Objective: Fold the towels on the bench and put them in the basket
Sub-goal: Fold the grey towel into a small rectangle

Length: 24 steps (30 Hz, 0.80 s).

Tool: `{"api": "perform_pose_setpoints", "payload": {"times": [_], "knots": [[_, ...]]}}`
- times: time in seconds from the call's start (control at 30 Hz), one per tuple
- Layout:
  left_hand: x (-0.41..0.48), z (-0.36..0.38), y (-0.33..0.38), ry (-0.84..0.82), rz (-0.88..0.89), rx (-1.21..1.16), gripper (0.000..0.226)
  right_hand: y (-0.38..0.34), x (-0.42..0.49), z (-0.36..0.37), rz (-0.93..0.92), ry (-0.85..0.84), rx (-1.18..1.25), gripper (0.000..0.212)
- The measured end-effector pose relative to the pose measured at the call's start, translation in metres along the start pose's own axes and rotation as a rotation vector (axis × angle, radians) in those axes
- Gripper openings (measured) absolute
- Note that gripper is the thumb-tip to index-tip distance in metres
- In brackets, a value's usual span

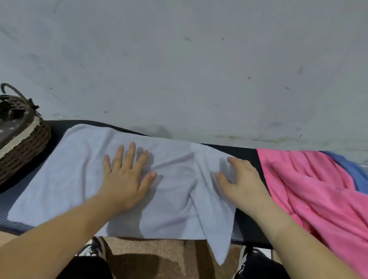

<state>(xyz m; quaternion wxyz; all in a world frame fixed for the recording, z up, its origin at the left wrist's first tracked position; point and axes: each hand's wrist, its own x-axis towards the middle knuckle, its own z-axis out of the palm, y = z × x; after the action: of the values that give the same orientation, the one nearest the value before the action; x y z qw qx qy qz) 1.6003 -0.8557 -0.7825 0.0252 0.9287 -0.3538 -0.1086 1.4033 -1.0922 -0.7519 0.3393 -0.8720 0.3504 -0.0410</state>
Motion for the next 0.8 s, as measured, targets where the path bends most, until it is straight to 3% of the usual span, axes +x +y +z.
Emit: {"api": "perform_pose_setpoints", "payload": {"times": [0.07,0.13,0.27,0.4,0.47,0.57,0.8], "knots": [[0.016,-0.005,0.041,0.011,0.106,-0.038,0.075,0.009,0.005,-0.010,0.045,0.021,-0.051,0.042],[0.037,-0.011,0.090,0.035,0.269,-0.093,0.060,0.017,0.007,-0.023,0.130,-0.070,-0.143,0.030],[0.075,-0.020,0.176,-0.081,0.504,-0.124,0.047,0.032,-0.005,-0.039,0.277,-0.277,-0.206,0.044],[0.094,-0.012,0.216,-0.140,0.579,0.027,0.051,0.041,-0.024,-0.030,0.265,-0.277,-0.160,0.051],[0.095,-0.006,0.219,-0.131,0.598,0.071,0.039,0.042,-0.033,-0.021,0.212,-0.193,-0.151,0.044],[0.095,-0.008,0.222,-0.113,0.610,0.042,0.014,0.040,-0.043,-0.010,0.175,-0.151,-0.094,0.029],[0.114,-0.042,0.241,-0.041,0.524,-0.216,0.010,0.053,-0.037,-0.030,0.190,-0.028,-0.105,0.023]]}}
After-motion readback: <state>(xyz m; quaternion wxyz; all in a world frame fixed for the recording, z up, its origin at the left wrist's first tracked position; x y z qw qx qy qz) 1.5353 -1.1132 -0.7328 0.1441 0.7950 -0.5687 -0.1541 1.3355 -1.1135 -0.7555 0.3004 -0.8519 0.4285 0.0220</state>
